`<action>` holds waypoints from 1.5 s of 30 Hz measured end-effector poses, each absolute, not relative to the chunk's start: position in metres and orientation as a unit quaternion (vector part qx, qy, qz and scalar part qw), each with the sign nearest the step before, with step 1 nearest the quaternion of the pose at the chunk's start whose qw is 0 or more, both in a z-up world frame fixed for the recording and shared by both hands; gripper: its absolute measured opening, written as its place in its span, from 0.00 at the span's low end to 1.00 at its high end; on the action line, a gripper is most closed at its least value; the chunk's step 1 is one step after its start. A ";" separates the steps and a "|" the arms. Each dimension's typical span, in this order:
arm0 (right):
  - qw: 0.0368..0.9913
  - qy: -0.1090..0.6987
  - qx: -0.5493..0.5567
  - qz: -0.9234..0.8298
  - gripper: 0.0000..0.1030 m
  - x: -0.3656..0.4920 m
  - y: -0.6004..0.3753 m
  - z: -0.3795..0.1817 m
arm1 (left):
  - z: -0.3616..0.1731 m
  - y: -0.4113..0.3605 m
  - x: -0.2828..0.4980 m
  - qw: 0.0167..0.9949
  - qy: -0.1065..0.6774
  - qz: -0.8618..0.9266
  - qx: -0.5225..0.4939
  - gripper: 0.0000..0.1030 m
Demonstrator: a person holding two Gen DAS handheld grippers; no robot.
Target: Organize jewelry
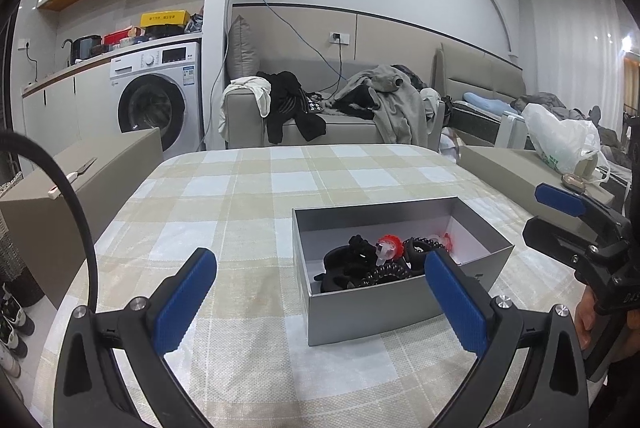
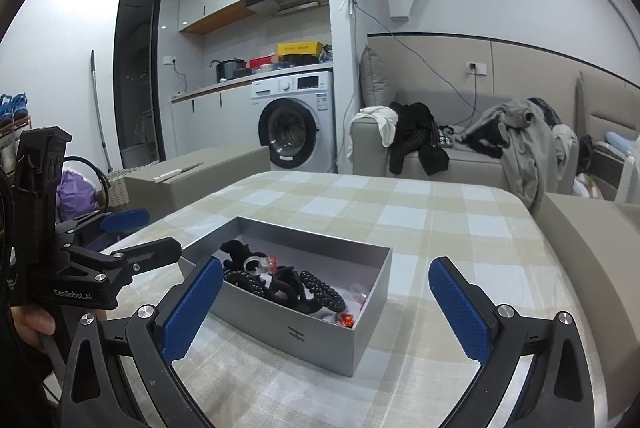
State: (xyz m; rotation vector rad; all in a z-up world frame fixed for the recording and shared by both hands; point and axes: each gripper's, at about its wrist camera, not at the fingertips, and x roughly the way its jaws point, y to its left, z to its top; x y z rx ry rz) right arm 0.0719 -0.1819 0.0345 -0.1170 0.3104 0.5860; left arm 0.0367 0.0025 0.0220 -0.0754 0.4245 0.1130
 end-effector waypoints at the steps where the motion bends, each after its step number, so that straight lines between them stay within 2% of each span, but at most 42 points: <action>1: 0.944 0.152 -0.058 0.288 1.00 0.072 -0.182 0.035 | 0.022 0.002 0.037 0.975 0.211 0.056 -0.037 0.99; 45: 0.943 0.154 -0.059 0.288 1.00 0.074 -0.180 0.034 | 0.020 0.003 0.042 0.970 0.231 0.066 -0.032 0.99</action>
